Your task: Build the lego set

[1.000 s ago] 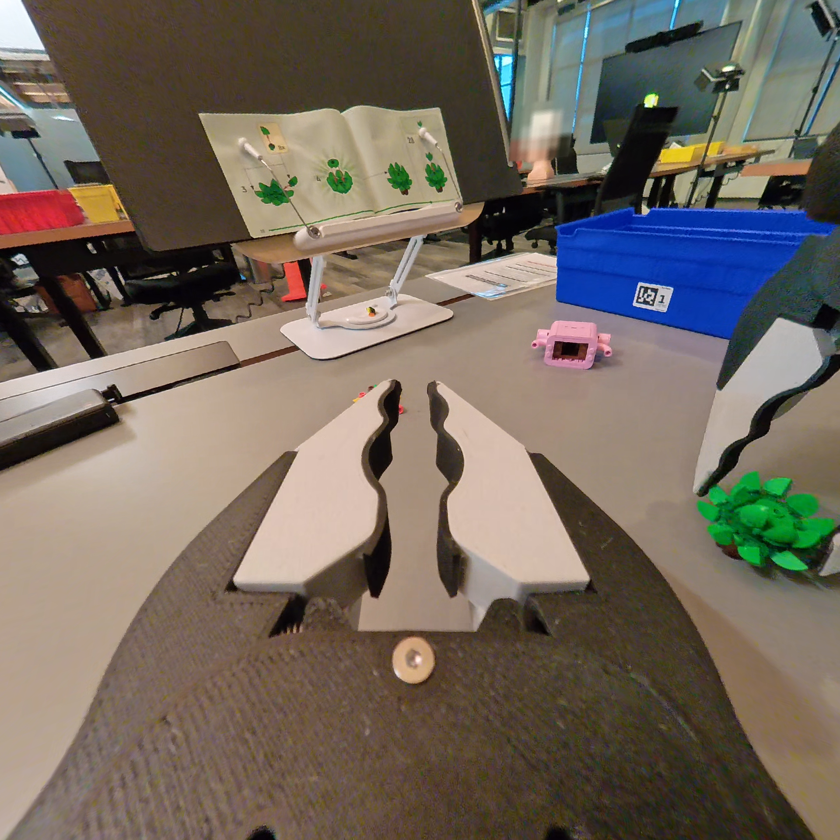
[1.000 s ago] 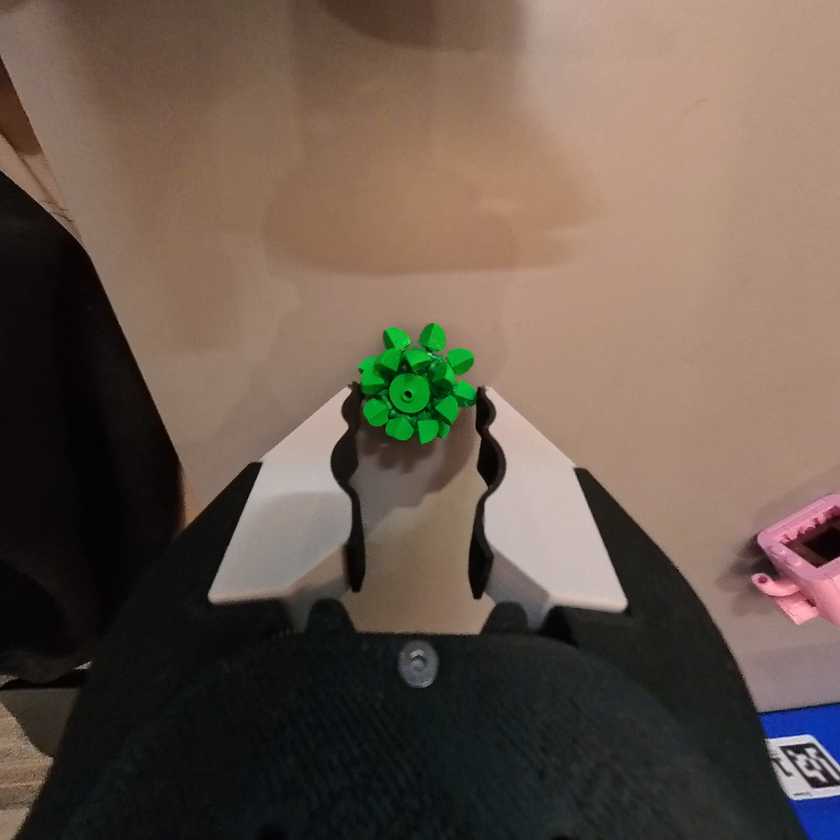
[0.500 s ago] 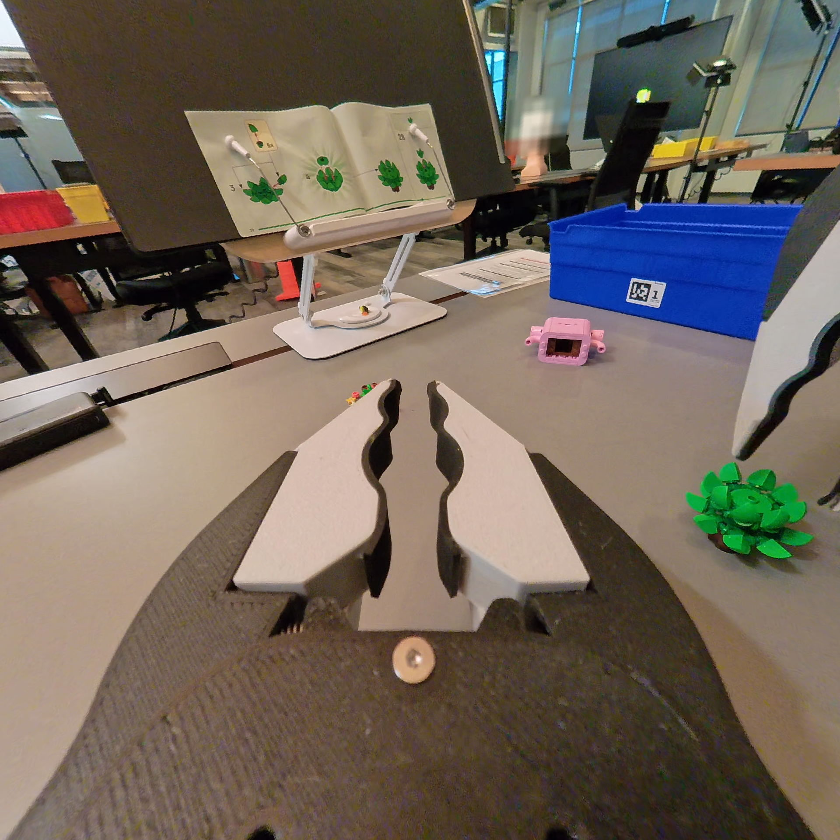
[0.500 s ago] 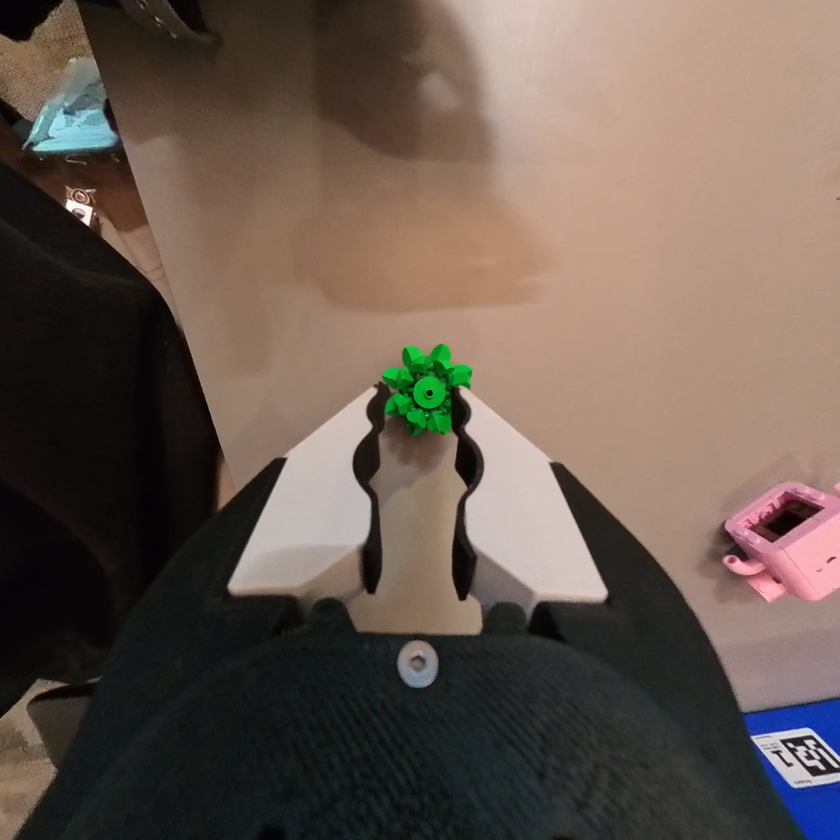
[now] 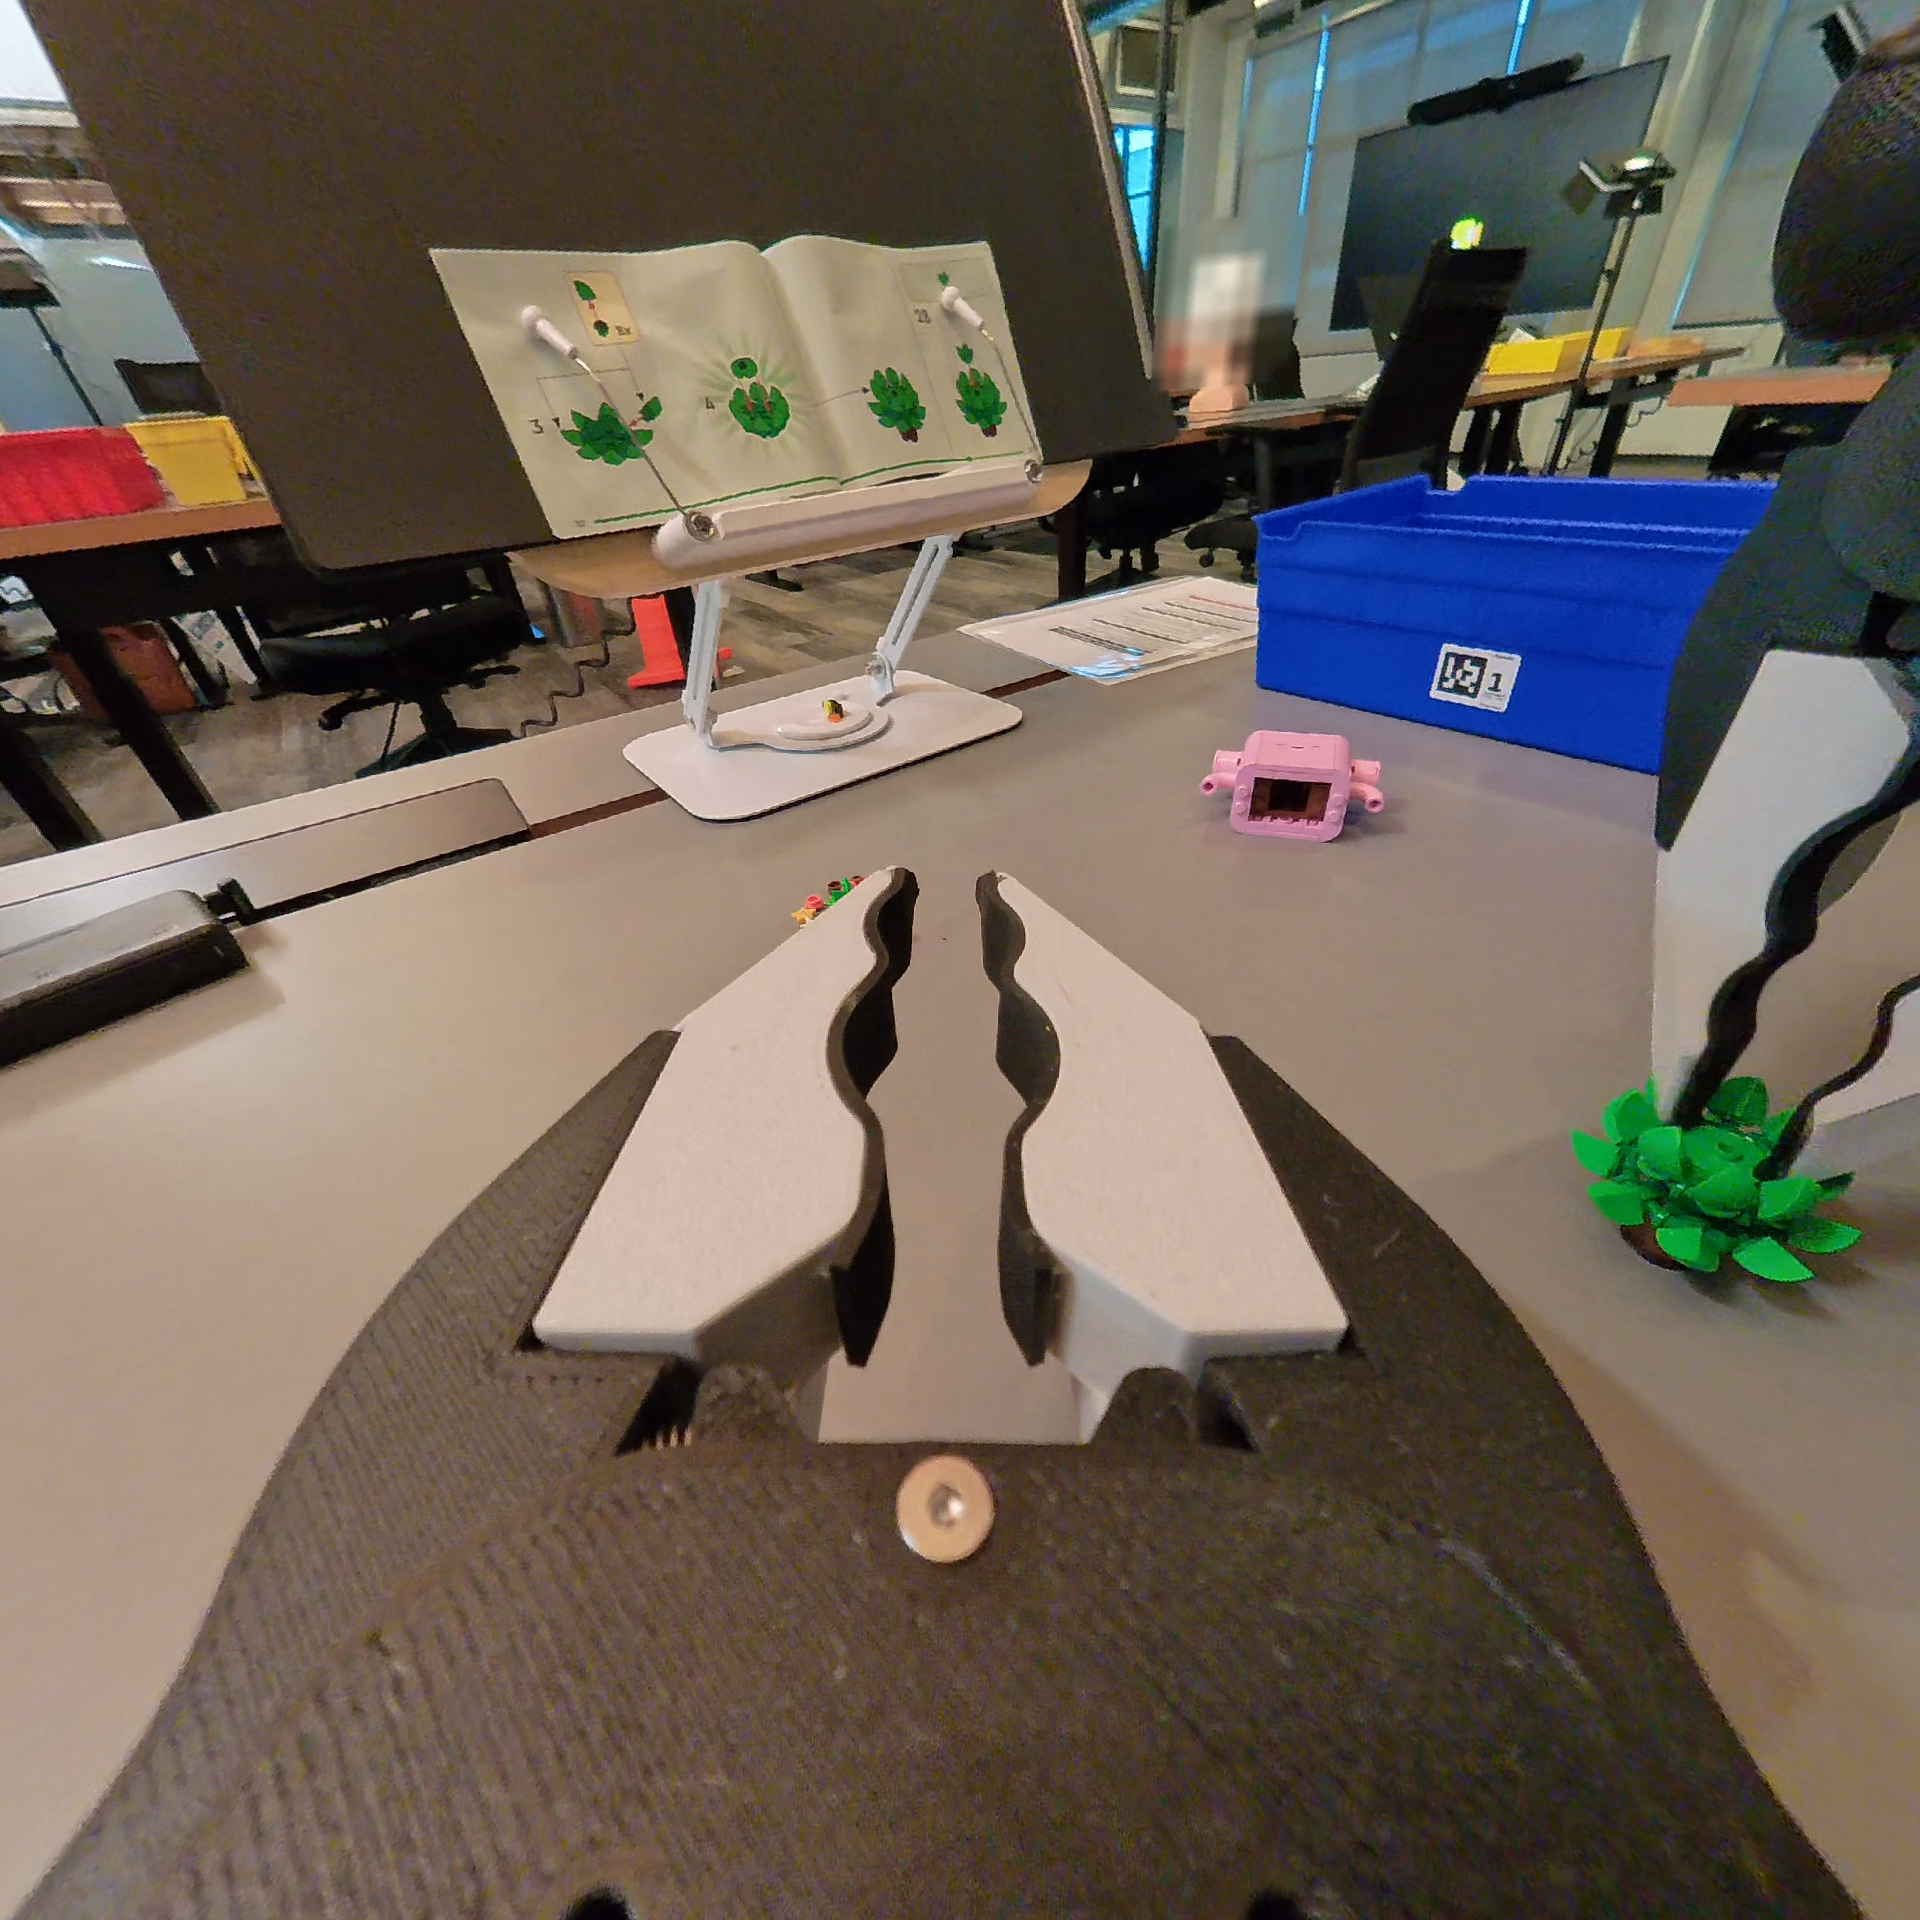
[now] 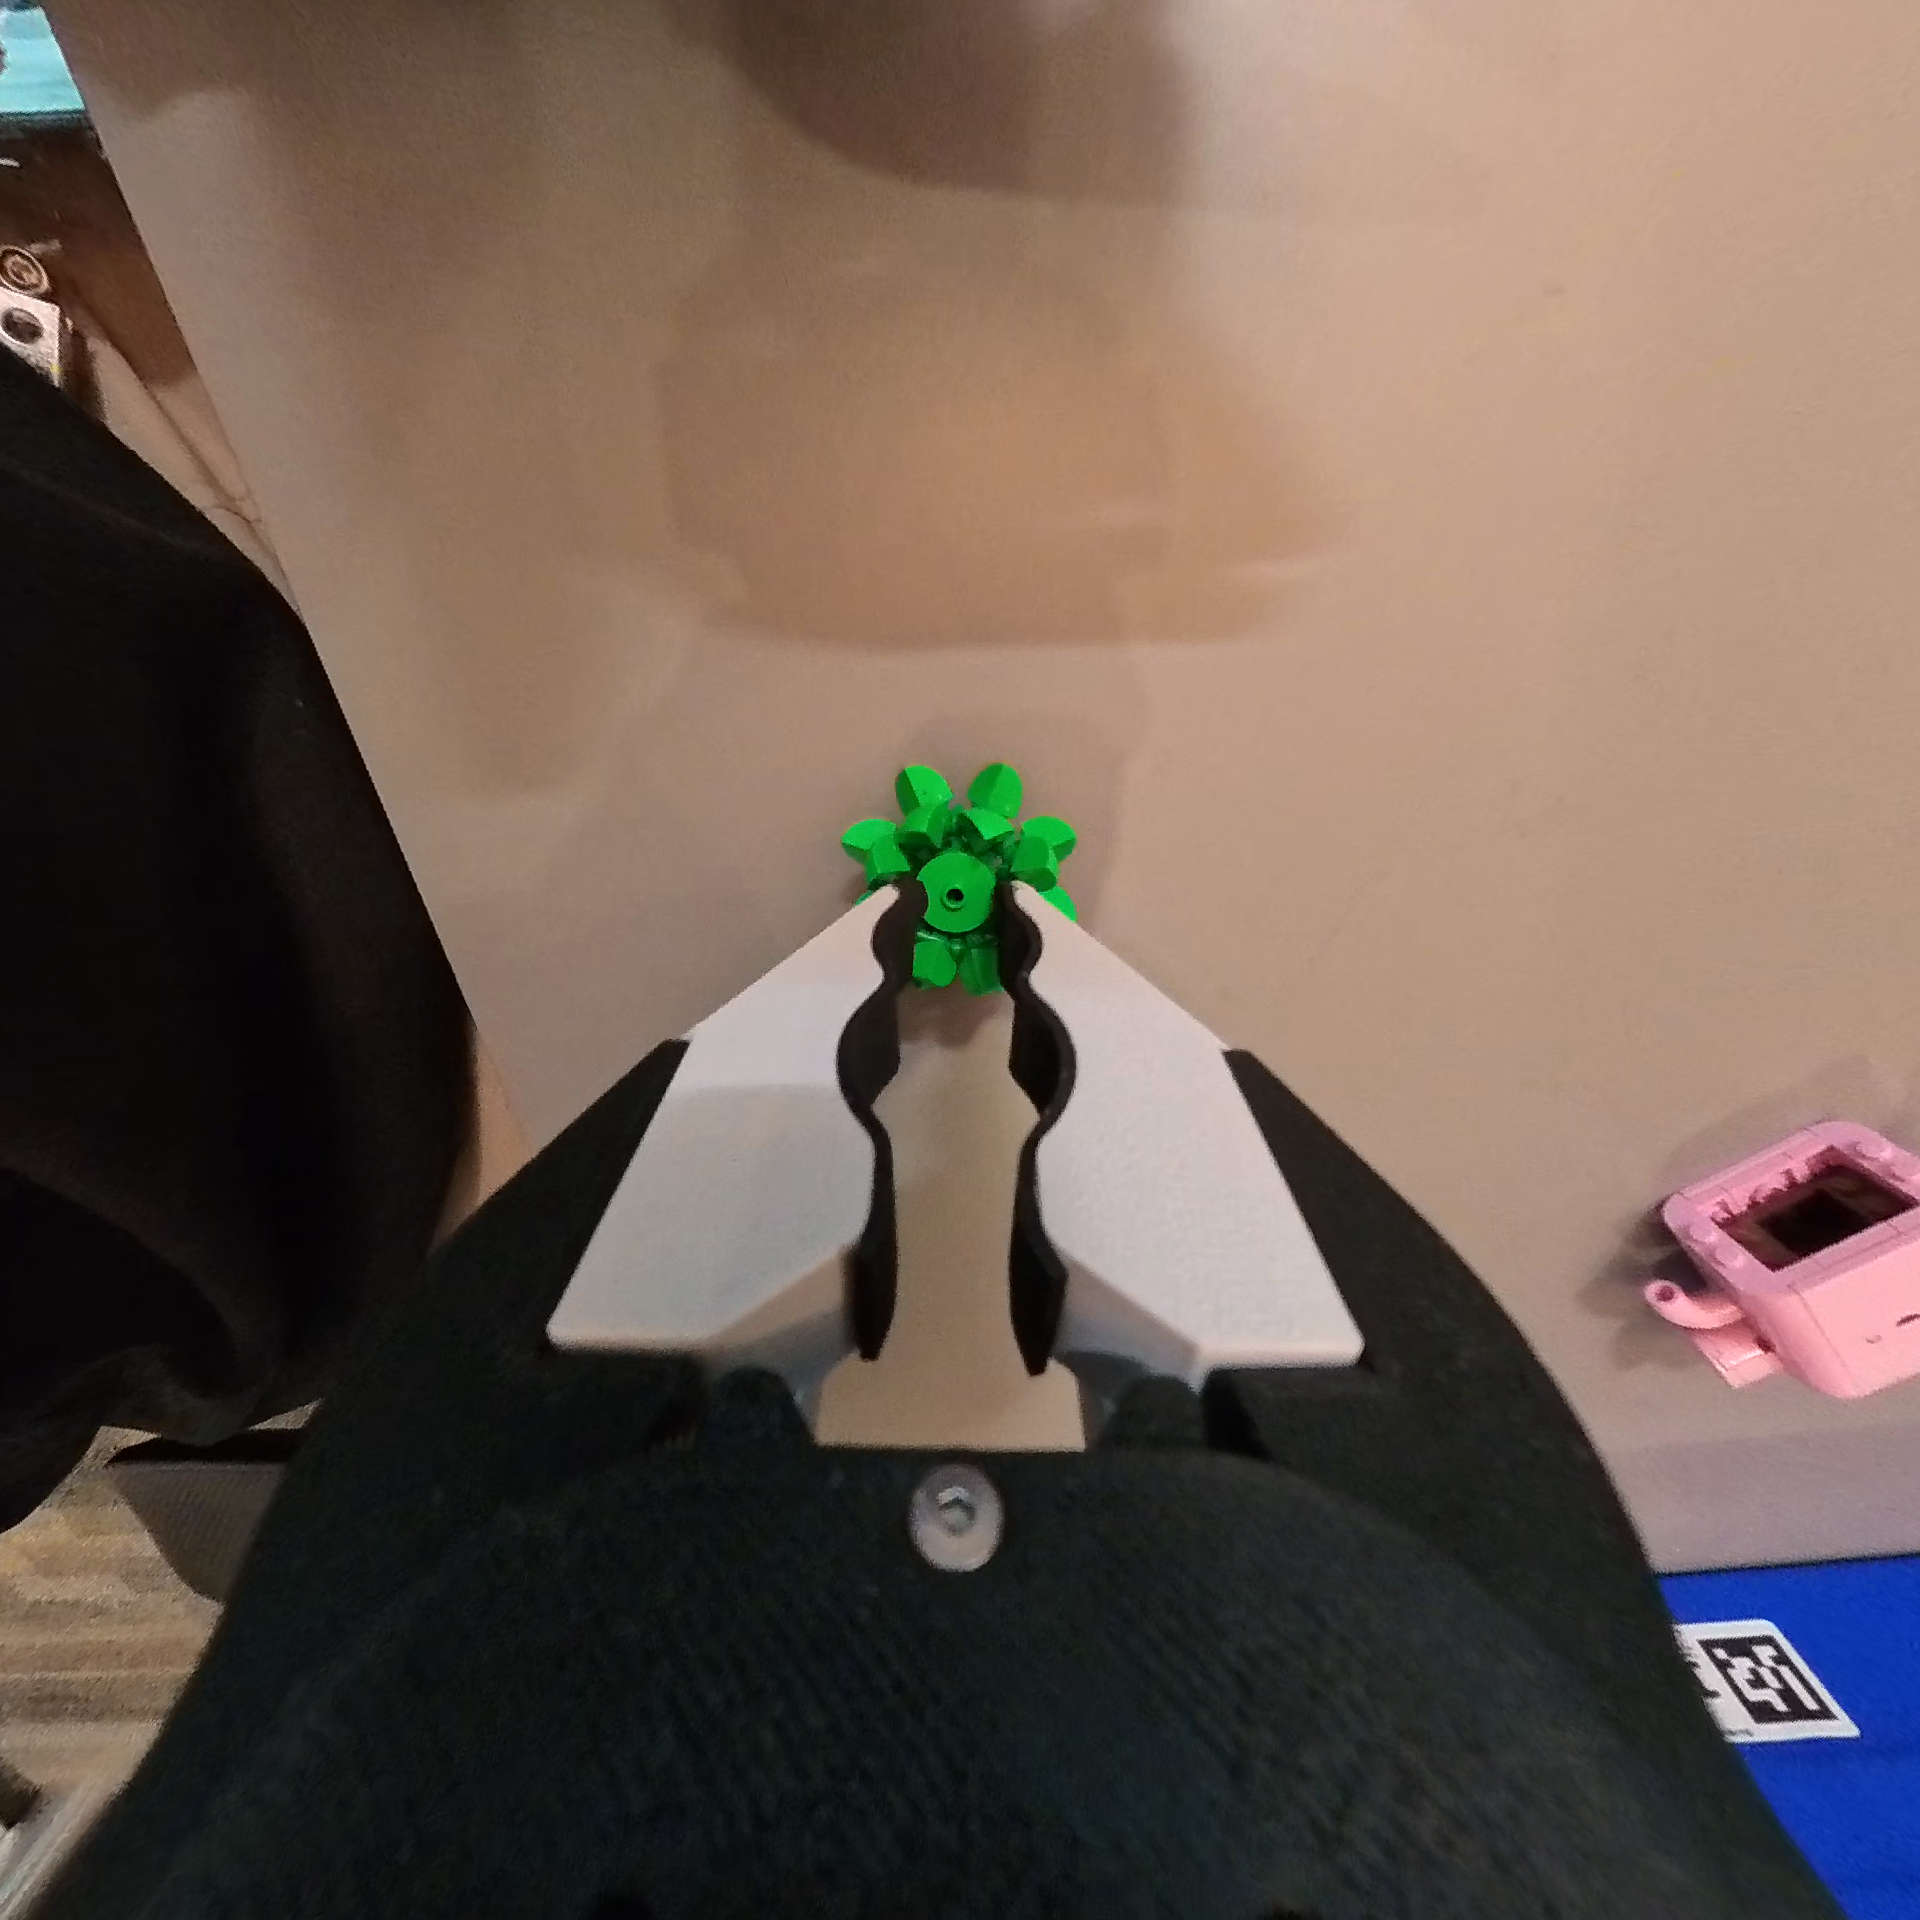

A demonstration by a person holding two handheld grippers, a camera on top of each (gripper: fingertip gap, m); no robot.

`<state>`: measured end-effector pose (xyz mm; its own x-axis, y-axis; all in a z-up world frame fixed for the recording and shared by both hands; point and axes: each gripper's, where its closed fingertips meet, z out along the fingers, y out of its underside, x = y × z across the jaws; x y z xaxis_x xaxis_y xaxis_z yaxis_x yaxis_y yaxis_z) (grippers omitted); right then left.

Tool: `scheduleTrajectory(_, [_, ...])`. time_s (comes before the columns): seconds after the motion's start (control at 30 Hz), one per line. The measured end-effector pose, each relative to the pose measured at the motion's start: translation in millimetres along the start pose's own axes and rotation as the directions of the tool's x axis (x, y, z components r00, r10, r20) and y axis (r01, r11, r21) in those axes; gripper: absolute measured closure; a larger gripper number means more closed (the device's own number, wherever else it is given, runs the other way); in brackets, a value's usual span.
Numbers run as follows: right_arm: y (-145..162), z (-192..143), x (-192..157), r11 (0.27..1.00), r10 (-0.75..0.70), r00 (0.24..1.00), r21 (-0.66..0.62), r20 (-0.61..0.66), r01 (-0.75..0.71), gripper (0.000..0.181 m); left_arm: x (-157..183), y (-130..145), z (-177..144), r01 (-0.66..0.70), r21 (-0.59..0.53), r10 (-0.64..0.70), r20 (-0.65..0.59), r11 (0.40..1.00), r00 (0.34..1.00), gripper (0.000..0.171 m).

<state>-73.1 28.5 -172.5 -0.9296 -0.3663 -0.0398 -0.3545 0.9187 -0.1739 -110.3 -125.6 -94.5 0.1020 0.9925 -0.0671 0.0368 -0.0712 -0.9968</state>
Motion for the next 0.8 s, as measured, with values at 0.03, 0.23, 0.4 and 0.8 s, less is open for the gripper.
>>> scheduleTrajectory(0.03, [-0.2, 0.1, -0.1, 1.000, 0.001, 1.000, -0.004, 0.002, -0.001, 0.168, -0.3, -0.3, -0.1, 0.002, 0.001, -0.002, 0.000, 1.000, 1.000, 0.161])
scheduleTrajectory(0.23, [0.0, 0.5, 0.0, 1.000, 0.001, 1.000, -0.029, 0.019, 0.000, 0.169, -1.5, -1.4, -0.6, 0.009, 0.007, -0.009, 0.001, 1.000, 1.000, 0.161])
scheduleTrajectory(0.4, [0.5, 0.8, 1.5, 0.999, 0.027, 0.999, -0.040, 0.043, -0.025, 0.170, -3.5, -2.7, -1.5, 0.017, 0.013, -0.017, 0.005, 1.000, 1.000, 0.161])
scheduleTrajectory(0.8, [3.9, 0.5, 3.2, 0.997, 0.082, 0.995, -0.016, 0.052, -0.081, 0.169, -9.1, -6.3, -4.3, 0.060, 0.033, -0.060, 0.005, 0.998, 0.998, 0.161])
